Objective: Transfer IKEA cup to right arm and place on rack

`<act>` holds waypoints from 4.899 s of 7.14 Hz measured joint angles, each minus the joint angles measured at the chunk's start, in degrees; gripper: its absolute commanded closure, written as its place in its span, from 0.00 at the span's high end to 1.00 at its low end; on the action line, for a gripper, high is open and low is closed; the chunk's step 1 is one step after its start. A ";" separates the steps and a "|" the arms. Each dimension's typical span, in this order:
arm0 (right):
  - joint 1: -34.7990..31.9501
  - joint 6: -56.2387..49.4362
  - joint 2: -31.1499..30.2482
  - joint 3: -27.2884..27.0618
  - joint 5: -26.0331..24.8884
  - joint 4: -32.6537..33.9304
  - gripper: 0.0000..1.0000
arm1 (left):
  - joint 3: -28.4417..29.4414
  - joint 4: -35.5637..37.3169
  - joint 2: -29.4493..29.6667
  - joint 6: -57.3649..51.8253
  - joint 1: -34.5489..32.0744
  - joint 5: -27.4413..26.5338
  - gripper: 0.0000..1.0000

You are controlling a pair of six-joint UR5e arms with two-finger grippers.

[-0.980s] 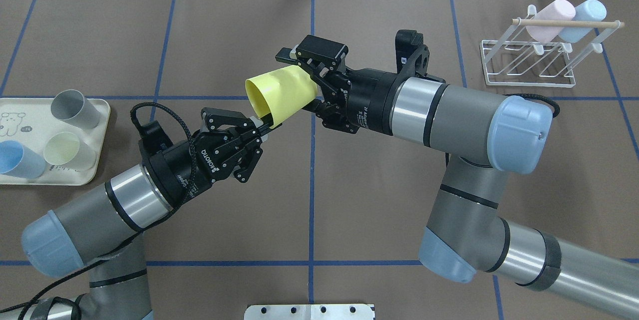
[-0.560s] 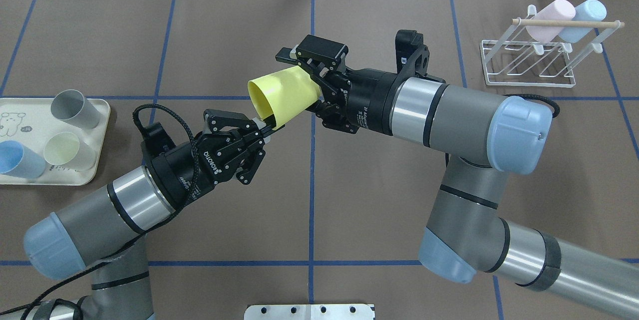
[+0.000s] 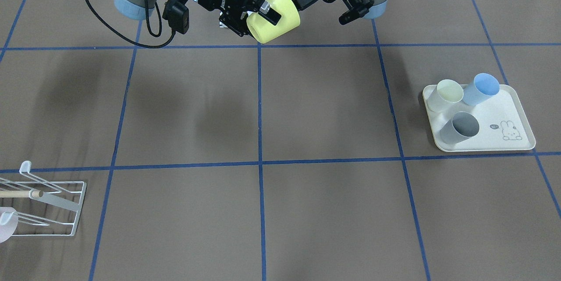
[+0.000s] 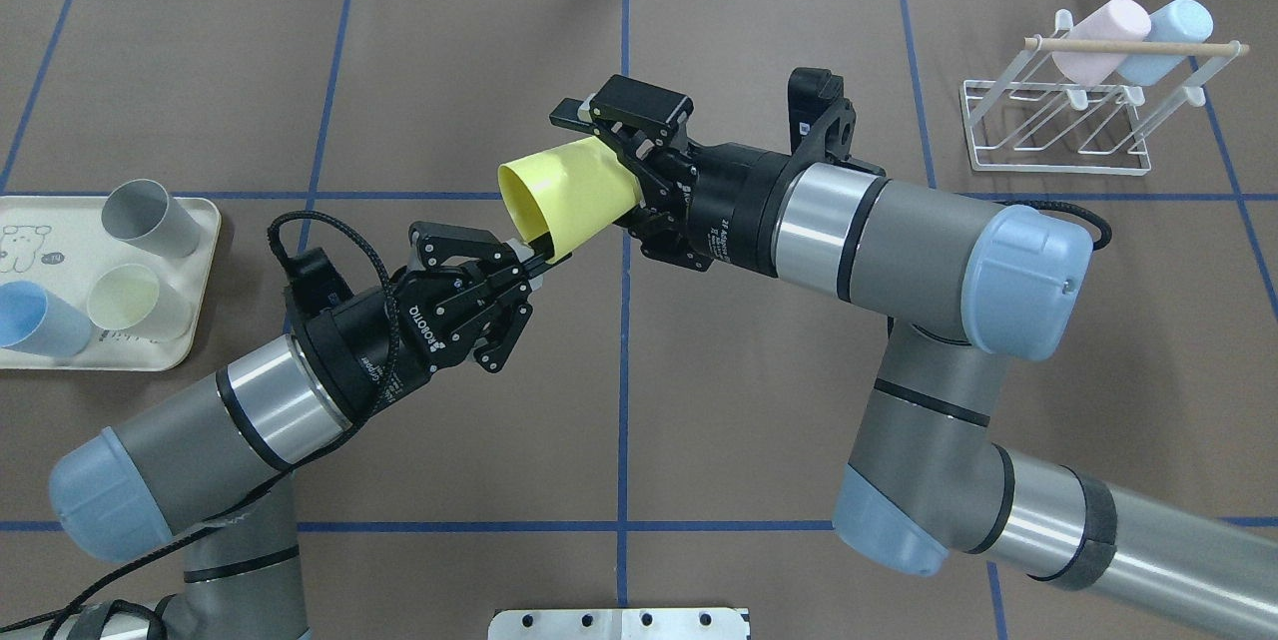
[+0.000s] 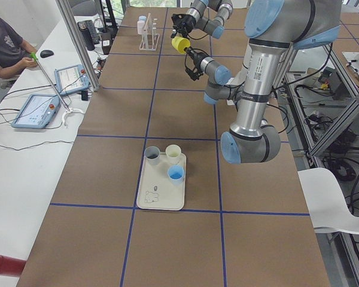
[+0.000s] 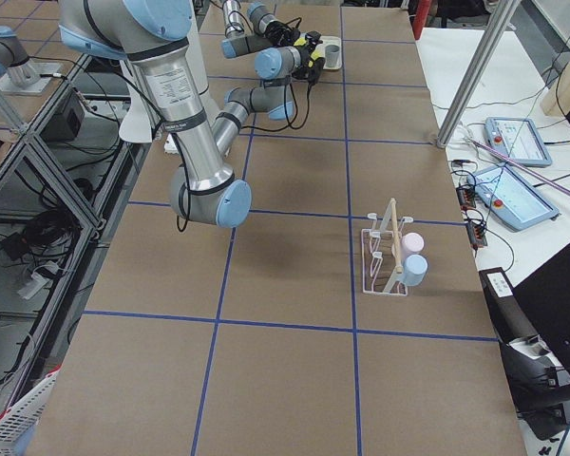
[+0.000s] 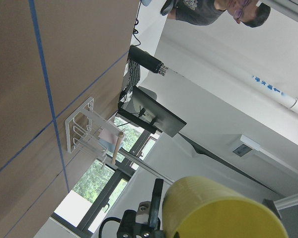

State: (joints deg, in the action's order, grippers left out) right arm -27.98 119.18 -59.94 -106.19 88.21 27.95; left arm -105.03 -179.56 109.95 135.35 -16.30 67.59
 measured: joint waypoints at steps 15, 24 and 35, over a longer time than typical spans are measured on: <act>-14.29 -10.62 -2.83 2.77 0.48 2.17 0.00 | -0.92 -0.12 -1.17 -7.90 -2.66 1.29 1.00; -23.37 -52.45 -5.57 7.47 -20.19 33.18 0.00 | -7.79 42.39 -3.30 -29.56 -35.22 42.87 1.00; -27.43 -63.35 -8.95 25.75 -21.32 17.56 0.00 | -8.98 46.33 -5.86 -35.60 -41.44 51.21 1.00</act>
State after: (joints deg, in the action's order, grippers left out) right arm -55.41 55.83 -68.89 -80.44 66.90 45.51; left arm -114.01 -133.23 104.09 99.76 -57.74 118.80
